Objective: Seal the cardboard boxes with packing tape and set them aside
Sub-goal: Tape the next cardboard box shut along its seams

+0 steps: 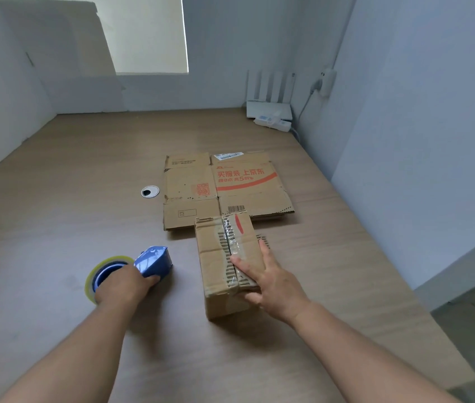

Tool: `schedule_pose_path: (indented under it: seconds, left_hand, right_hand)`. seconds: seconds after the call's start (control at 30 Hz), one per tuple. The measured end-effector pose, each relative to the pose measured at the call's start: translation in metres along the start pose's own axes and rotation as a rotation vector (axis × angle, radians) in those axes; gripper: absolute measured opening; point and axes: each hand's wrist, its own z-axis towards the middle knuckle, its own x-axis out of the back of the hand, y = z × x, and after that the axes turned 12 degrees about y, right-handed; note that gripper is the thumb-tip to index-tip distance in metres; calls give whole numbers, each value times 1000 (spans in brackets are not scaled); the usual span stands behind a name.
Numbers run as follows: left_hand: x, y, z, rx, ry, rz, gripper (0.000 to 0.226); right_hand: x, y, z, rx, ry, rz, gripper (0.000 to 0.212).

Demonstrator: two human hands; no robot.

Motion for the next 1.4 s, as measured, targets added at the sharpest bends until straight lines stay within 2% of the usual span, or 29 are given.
schedule_pose_path:
  seconds: [0.13, 0.23, 0.3, 0.37, 0.47, 0.6, 0.73, 0.8, 0.87, 0.9, 1.13, 1.27, 1.4]
  left_hand:
    - [10, -11, 2, -76, -37, -141, 37]
    - [33, -14, -11, -166, -113, -416, 28]
    - [55, -11, -29, -209, -205, -627, 22]
    - [74, -7, -47, -309, -254, -700, 18]
    - [95, 0, -67, -410, -293, -710, 19]
    - [109, 7, -79, -492, -358, -706, 27]
    - [116, 13, -86, -545, -434, -700, 30]
    - [118, 14, -86, -561, -466, -701, 39]
    - [119, 14, -86, -574, -486, -701, 54]
    - [119, 14, -86, -575, -490, -708, 60]
    - [120, 19, -83, -561, -481, -670, 70]
    - [122, 22, -85, -517, -389, -668, 99]
    - [123, 25, -88, -484, -344, -623, 106]
  right_hand:
    - [11, 1, 0, -24, -33, 79, 79]
    - [23, -1, 3, -59, -37, 183, 73]
    - [29, -7, 5, -72, 36, 288, 82]
    - [38, -15, 5, -68, 175, 414, 85]
    - [54, -29, 4, -53, 300, 669, 61]
    - [71, -45, 1, -56, 185, 895, 47]
    - [80, -48, 2, -122, 36, 1071, 46]
    - [84, -46, 3, -144, 24, 1137, 32]
    - [86, -44, 3, -148, 46, 1166, 13]
    - [87, -43, 2, -142, 63, 1175, 9]
    - [82, -46, 2, -126, 172, 1157, 16]
    - [75, -48, 2, -111, 321, 1062, 11]
    - [71, -50, -1, -152, 373, 1014, 19]
